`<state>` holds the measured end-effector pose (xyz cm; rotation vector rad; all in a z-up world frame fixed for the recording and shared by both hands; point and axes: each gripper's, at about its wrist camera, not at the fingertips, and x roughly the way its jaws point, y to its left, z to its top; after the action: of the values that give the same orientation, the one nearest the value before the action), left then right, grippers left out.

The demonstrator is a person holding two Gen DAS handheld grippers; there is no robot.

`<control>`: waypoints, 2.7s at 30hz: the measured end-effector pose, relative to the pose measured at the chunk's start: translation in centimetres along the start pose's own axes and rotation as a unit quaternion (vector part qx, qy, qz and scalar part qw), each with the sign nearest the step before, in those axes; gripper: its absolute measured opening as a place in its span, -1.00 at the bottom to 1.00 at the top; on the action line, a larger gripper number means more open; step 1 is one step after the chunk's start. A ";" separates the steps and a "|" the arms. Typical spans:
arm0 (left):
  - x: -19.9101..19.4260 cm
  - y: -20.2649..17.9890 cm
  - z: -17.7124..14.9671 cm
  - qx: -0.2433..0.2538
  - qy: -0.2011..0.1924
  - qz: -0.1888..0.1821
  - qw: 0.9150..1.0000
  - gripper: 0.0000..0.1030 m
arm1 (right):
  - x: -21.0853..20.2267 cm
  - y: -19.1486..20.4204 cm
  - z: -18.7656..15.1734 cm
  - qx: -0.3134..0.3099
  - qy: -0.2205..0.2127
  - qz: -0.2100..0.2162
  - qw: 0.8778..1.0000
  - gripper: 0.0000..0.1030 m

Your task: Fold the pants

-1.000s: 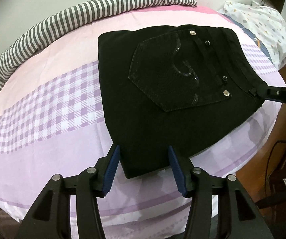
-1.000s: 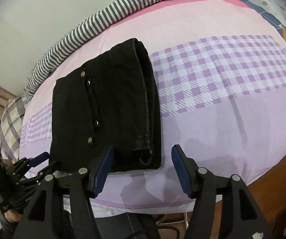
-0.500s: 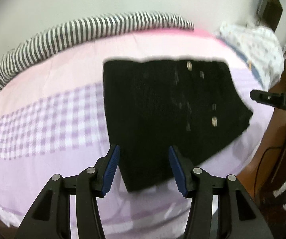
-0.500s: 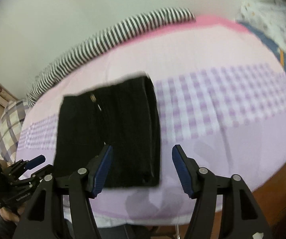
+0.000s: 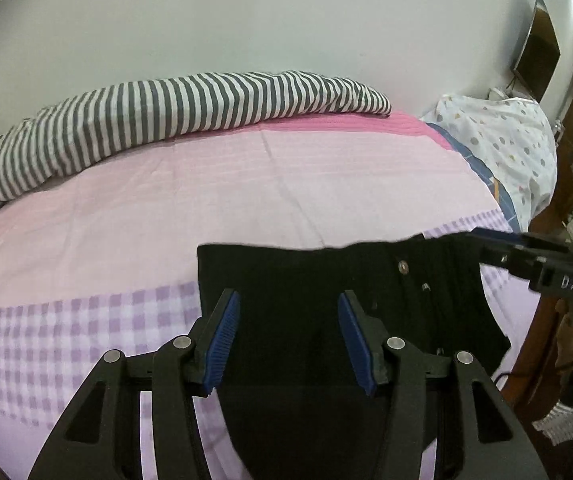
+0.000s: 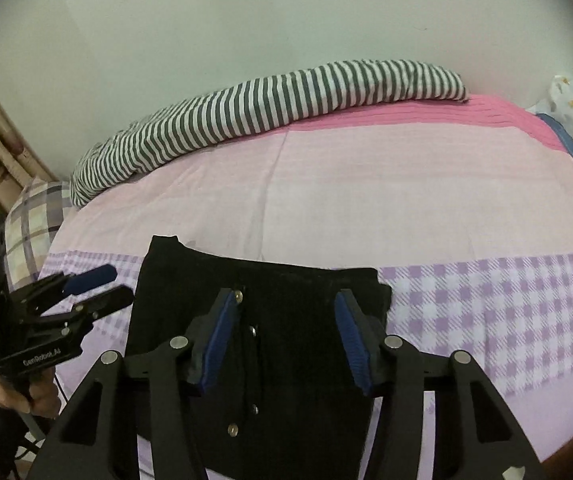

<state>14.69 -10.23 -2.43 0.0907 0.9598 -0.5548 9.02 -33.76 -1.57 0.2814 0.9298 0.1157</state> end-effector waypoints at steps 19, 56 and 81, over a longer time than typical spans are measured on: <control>5.6 1.0 0.2 0.001 0.068 -0.016 0.998 0.02 | 3.6 -3.1 -0.3 0.031 0.043 0.002 0.999 -0.17; 0.6 3.9 -7.4 -0.101 0.107 -0.023 0.989 0.03 | -1.7 -6.3 -10.7 0.163 0.108 0.051 0.979 -0.51; 2.5 6.0 -6.7 -0.138 0.116 -0.083 0.980 0.15 | 3.9 -10.0 -7.5 0.157 0.133 0.199 0.958 0.20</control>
<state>13.70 -4.00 -9.37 -0.1785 1.2714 -0.5659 5.10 -41.08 -11.73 0.7626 1.1500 0.3858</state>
